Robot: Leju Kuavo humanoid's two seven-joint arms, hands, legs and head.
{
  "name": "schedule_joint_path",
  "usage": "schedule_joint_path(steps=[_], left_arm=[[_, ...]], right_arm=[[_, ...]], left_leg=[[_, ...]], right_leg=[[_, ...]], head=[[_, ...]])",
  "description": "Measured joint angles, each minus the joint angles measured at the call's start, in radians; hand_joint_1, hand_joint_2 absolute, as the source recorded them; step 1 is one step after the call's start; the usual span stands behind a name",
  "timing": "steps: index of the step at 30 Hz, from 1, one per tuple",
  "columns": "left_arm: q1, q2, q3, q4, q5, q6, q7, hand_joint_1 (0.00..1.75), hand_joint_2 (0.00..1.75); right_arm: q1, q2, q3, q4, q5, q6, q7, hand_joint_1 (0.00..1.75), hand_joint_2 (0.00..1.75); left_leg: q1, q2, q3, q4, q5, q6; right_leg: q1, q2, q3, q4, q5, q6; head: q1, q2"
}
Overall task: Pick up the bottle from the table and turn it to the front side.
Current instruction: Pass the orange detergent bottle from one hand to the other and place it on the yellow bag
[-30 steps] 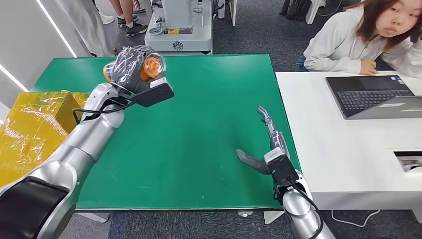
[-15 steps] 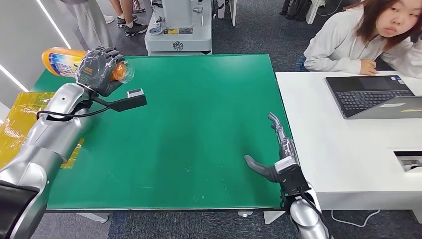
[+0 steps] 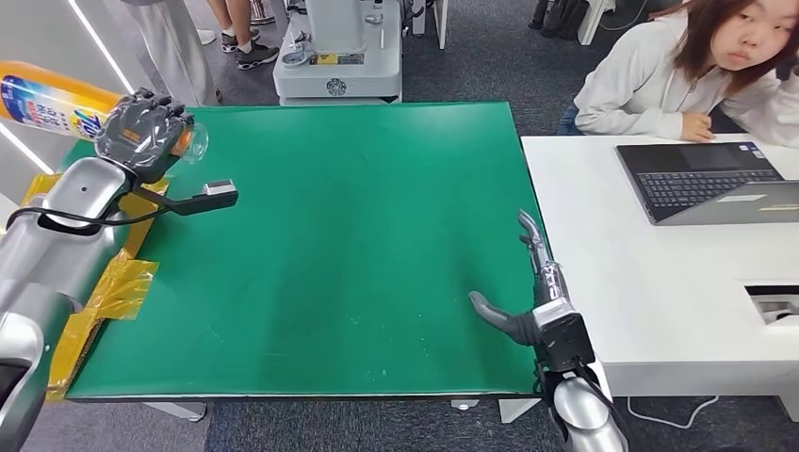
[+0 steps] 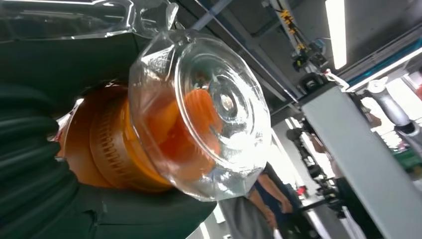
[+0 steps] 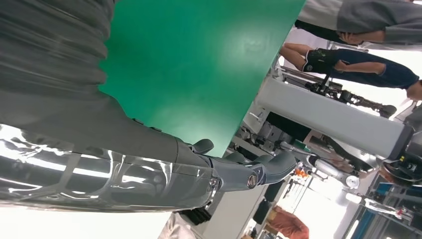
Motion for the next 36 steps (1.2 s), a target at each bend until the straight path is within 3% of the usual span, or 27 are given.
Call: schedule_joint_path(steps=[8,18,23,32,36], left_arm=[[0.013,0.069,0.028,-0.062,-0.058,-0.046,0.023,1.75,1.75],[0.119,0.192,0.166,-0.112,-0.090,-0.072,0.013,1.75,1.75],[0.134,0.232,0.215,-0.115,-0.100,-0.120,-0.013,1.75,1.75],[0.135,0.260,0.241,-0.115,-0.096,-0.145,-0.058,1.75,1.75],[0.175,0.260,0.250,-0.111,-0.055,-0.136,-0.099,1.75,1.75]], right_arm=[[0.017,0.017,-0.030,-0.018,0.006,0.012,-0.003,0.00,1.75],[0.063,0.019,-0.082,-0.045,-0.012,0.022,-0.010,0.00,1.75],[0.073,0.019,-0.096,-0.053,-0.020,0.019,-0.015,0.00,1.75],[0.074,0.019,-0.106,-0.054,-0.030,0.020,-0.017,0.00,1.75],[0.076,0.014,-0.109,-0.053,-0.039,0.019,-0.018,0.00,1.75]], left_leg=[[0.000,0.001,0.000,-0.001,0.000,0.000],[0.000,0.001,0.000,-0.001,0.000,0.000],[0.000,0.001,-0.001,-0.001,0.000,0.000],[0.000,0.001,-0.001,-0.001,0.000,0.000],[0.000,0.002,-0.001,-0.001,0.000,0.000]], right_leg=[[0.000,0.001,0.000,0.000,0.000,0.000],[0.000,0.001,-0.001,0.000,0.000,-0.001],[0.000,0.001,-0.001,0.000,0.000,-0.001],[0.000,0.001,-0.001,0.000,0.000,-0.001],[0.000,0.001,-0.002,0.000,0.000,-0.001]], head=[[0.000,0.000],[0.000,0.000],[0.000,0.000],[0.000,0.000],[0.000,0.000]])
